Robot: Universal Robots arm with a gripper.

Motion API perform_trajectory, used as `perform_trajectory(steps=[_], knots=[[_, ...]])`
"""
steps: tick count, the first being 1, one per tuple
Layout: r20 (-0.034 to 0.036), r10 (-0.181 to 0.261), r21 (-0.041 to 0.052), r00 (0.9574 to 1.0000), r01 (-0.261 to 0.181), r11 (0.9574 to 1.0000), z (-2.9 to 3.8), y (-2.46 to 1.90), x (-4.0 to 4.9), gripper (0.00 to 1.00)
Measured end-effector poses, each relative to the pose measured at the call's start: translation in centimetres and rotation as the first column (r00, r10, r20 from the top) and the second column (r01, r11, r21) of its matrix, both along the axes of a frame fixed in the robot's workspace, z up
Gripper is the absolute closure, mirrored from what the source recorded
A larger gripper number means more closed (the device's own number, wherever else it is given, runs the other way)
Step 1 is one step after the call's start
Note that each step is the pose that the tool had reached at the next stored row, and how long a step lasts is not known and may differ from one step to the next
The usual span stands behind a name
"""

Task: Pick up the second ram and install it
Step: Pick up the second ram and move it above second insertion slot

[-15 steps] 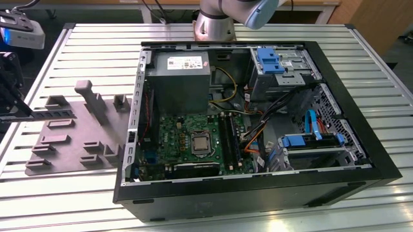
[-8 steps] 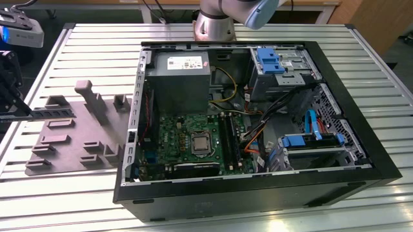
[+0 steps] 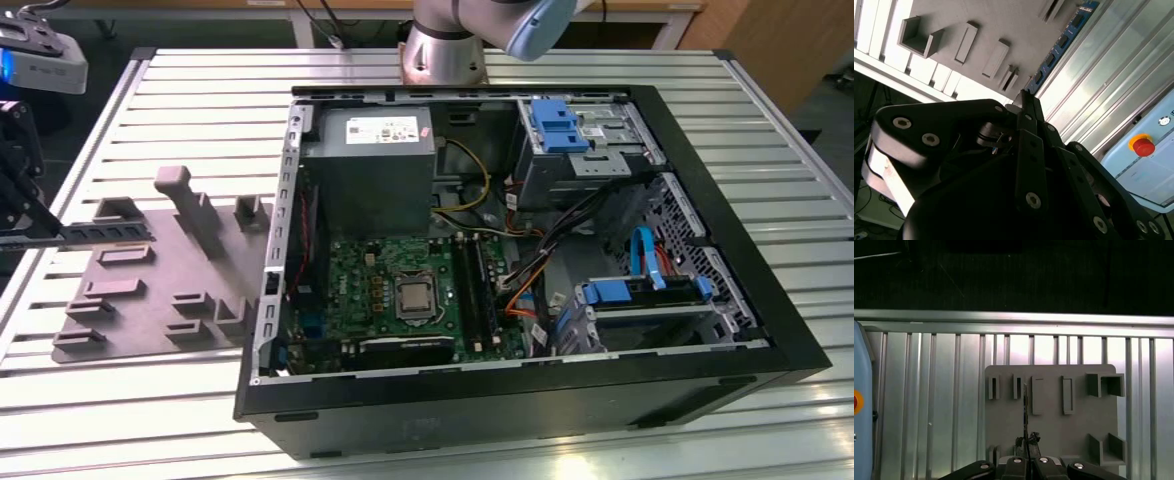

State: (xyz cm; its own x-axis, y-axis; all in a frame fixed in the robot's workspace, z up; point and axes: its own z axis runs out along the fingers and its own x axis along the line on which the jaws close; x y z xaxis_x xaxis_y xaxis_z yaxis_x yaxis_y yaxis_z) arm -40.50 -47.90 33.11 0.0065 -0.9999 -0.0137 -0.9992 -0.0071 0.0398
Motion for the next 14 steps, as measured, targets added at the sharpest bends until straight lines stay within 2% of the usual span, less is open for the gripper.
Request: perform_trajectory(steps=[14], knots=[[-0.0001, 0.0, 0.0001, 1.0, 0.0, 1.0, 0.74, 0.0, 0.0, 0.88]])
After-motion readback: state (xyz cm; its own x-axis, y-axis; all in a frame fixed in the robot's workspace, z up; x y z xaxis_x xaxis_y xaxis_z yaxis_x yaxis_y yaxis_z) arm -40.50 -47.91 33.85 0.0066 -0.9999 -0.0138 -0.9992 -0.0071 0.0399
